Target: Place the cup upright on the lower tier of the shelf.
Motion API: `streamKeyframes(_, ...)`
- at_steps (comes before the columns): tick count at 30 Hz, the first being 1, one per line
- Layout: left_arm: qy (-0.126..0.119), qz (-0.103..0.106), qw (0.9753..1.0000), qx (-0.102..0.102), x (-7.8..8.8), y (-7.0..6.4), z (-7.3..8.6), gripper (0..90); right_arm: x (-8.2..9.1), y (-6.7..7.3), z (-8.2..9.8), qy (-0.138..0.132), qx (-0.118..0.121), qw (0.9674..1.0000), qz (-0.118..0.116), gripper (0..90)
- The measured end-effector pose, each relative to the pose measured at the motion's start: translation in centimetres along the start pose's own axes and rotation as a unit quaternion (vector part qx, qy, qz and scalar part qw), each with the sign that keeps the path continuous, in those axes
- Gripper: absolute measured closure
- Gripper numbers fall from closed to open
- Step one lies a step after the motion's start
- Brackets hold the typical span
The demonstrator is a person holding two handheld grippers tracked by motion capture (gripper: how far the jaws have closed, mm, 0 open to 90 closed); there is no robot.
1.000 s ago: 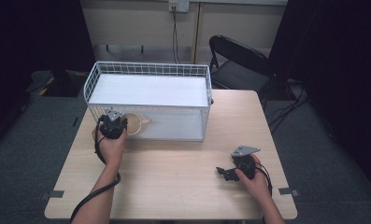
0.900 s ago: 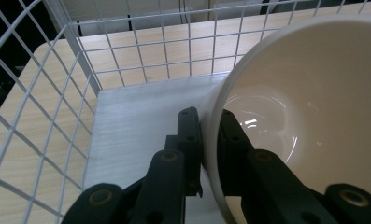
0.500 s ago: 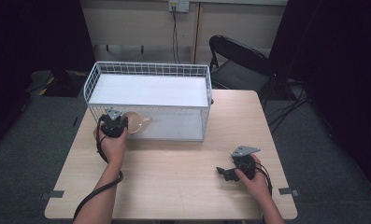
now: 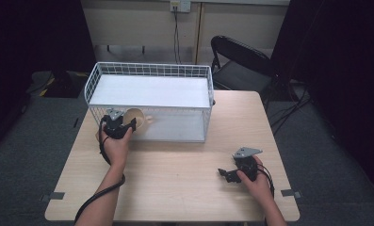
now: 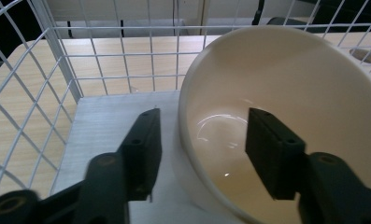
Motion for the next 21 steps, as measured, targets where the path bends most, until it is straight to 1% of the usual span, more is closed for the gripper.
streamKeyframes(2,-0.001,-0.002,1.0,0.007,0.0,-0.1,0.0,41.0,0.0,0.0,0.0,0.0,0.0,1.0,0.0,10.5)
streamKeyframes(7,-0.006,-0.001,0.9999,0.01,0.0,-0.1,-0.1,31.9,0.0,0.0,0.0,0.0,0.0,1.0,0.001,10.5)
streamKeyframes(9,-0.015,0.002,0.9998,0.011,0.2,-0.2,-0.4,30.1,0.0,0.0,0.0,0.0,0.0,1.0,0.0,10.5)
streamKeyframes(11,-0.015,0.005,0.9998,0.01,0.4,-0.3,-0.8,29.9,0.0,0.0,0.0,0.0,0.0,1.0,0.0,10.5)
streamKeyframes(12,-0.017,0.007,0.9998,0.01,0.5,-0.3,-1.1,28.0,0.0,0.0,0.0,0.0,0.0,1.0,0.001,10.5)
streamKeyframes(14,-0.023,0.008,0.9996,0.013,0.8,-0.4,-1.5,27.1,0.0,0.0,0.0,0.0,0.0,1.0,0.0,10.5)
streamKeyframes(18,-0.027,0.009,0.9996,0.01,1.3,-0.4,-2.1,26.8,0.0,0.0,0.0,0.0,0.0,1.0,0.001,10.5)
streamKeyframes(19,-0.026,0.01,0.9996,0.008,1.4,-0.4,-2.1,24.6,0.0,0.0,0.0,0.0,0.0,1.0,0.001,10.5)
streamKeyframes(21,-0.025,0.01,0.9996,0.01,1.5,-0.3,-2.1,24.1,0.0,0.0,0.0,0.0,-0.001,1.0,0.001,10.5)
Point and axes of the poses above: each handheld gripper's, and its own axes: x roughly backward along the jaws, z roughly out of its underside, y roughly to its left, the point moved 6 cm from there along -x, roughly forward along the jaws, and after that the axes turned 14 degrees about -z, right-handed, at the moved point
